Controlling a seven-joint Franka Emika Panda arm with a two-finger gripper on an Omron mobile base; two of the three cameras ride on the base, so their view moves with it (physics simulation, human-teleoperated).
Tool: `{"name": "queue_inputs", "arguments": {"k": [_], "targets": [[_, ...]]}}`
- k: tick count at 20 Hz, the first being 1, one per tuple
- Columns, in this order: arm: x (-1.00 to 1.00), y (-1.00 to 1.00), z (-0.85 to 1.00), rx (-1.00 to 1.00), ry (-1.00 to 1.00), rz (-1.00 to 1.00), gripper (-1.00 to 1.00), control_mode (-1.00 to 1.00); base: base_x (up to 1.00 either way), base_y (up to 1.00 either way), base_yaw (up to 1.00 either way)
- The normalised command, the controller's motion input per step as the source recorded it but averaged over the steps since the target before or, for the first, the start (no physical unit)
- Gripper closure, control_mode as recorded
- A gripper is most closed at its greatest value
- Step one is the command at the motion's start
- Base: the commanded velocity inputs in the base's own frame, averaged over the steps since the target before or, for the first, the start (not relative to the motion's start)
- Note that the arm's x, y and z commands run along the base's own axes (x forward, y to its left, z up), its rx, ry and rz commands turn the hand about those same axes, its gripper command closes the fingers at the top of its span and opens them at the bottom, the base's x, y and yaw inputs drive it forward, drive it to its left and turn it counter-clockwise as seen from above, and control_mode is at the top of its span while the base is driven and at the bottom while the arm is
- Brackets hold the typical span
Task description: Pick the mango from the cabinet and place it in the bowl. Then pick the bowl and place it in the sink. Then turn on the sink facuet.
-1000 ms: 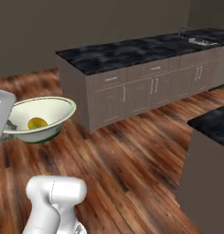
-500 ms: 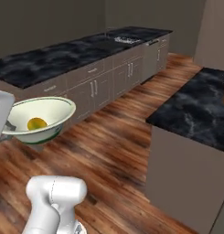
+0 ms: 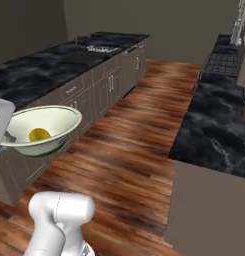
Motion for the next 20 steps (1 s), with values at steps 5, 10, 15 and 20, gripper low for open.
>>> {"name": "queue_inputs", "arguments": {"k": [5, 10, 15, 20], "targets": [[0.0, 0.0, 0.0, 0.0, 0.0, 0.0, 1.0, 1.0, 1.0, 0.58, -0.24], [0.0, 0.0, 0.0, 0.0, 0.0, 0.0, 1.0, 1.0, 1.0, 0.23, -0.17], [0.0, 0.0, 0.0, 0.0, 0.0, 0.0, 1.0, 1.0, 1.0, 0.13, -0.14], [0.0, 0.0, 0.0, 0.0, 0.0, 0.0, 1.0, 1.0, 1.0, 0.31, -0.13]]}}
